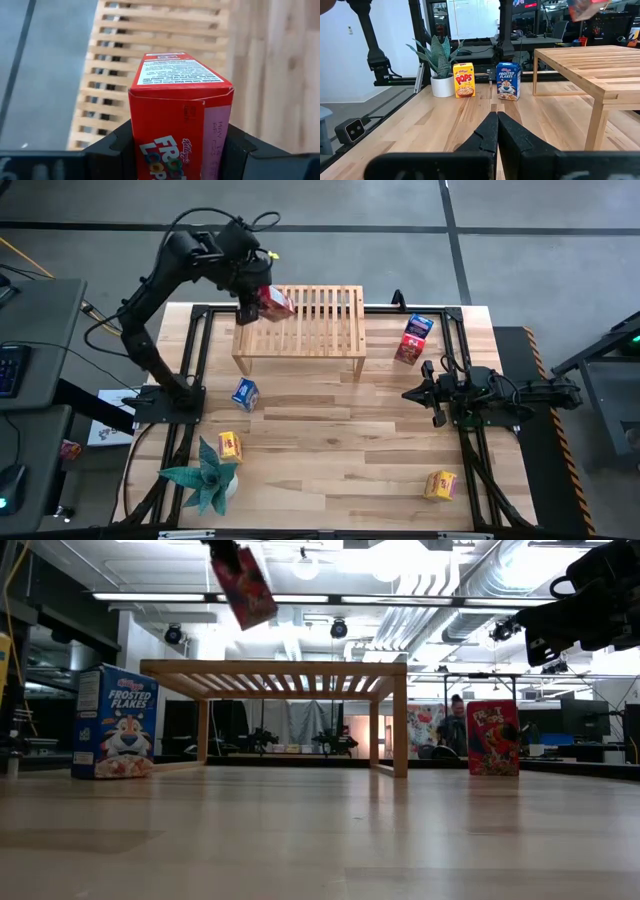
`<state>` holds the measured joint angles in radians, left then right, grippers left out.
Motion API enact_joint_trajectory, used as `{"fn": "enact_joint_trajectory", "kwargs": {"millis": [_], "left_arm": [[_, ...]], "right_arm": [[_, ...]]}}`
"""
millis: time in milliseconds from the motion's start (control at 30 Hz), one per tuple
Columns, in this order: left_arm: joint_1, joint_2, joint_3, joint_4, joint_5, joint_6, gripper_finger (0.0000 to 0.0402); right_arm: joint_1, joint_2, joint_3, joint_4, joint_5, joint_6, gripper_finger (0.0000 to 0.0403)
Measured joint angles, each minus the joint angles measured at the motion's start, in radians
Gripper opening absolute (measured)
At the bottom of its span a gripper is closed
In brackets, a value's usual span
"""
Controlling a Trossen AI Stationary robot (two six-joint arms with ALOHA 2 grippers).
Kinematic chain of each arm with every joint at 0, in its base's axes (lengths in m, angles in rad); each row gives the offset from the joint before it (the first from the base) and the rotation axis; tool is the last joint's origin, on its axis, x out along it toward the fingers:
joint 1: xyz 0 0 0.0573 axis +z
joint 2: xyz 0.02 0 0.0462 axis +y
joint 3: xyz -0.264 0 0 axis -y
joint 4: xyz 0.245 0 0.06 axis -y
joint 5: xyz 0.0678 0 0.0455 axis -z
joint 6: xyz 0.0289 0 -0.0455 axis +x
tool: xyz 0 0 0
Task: Stack cereal on shelf
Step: Put the left red cereal box on the shelf
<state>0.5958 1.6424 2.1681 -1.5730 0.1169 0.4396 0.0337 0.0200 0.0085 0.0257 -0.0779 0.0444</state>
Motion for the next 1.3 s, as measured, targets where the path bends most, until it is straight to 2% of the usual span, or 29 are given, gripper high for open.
{"fn": "enact_joint_trajectory", "kwargs": {"millis": [167, 367, 433, 567, 700, 867, 1300], "left_arm": [[-0.098, -0.047, -0.05, 0.001, -0.076, -0.048, 0.0174], [-0.211, -0.123, -0.151, 0.001, -0.091, -0.117, 0.0174], [-0.226, -0.156, -0.192, 0.002, -0.127, -0.139, 0.0174], [-0.221, -0.222, -0.293, 0.001, -0.168, -0.198, 0.0174], [-0.223, -0.279, -0.375, 0.0, -0.156, -0.169, 0.0174], [-0.208, -0.305, -0.473, 0.002, -0.196, -0.148, 0.0174], [-0.196, -0.234, -0.501, 0.003, -0.236, -0.061, 0.0174]], "right_arm": [[0.0, 0.0, 0.0, 0.0, 0.0, 0.0, 0.0], [0.0, 0.0, 0.0, 0.0, 0.0, 0.0, 0.0], [0.0, 0.0, 0.0, 0.0, 0.0, 0.0, 0.0], [0.0, 0.0, 0.0, 0.0, 0.0, 0.0, 0.0], [0.0, 0.0, 0.0, 0.0, 0.0, 0.0, 0.0], [0.0, 0.0, 0.0, 0.0, 0.0, 0.0, 0.0], [0.0, 0.0, 0.0, 0.0, 0.0, 0.0, 0.0]]}}
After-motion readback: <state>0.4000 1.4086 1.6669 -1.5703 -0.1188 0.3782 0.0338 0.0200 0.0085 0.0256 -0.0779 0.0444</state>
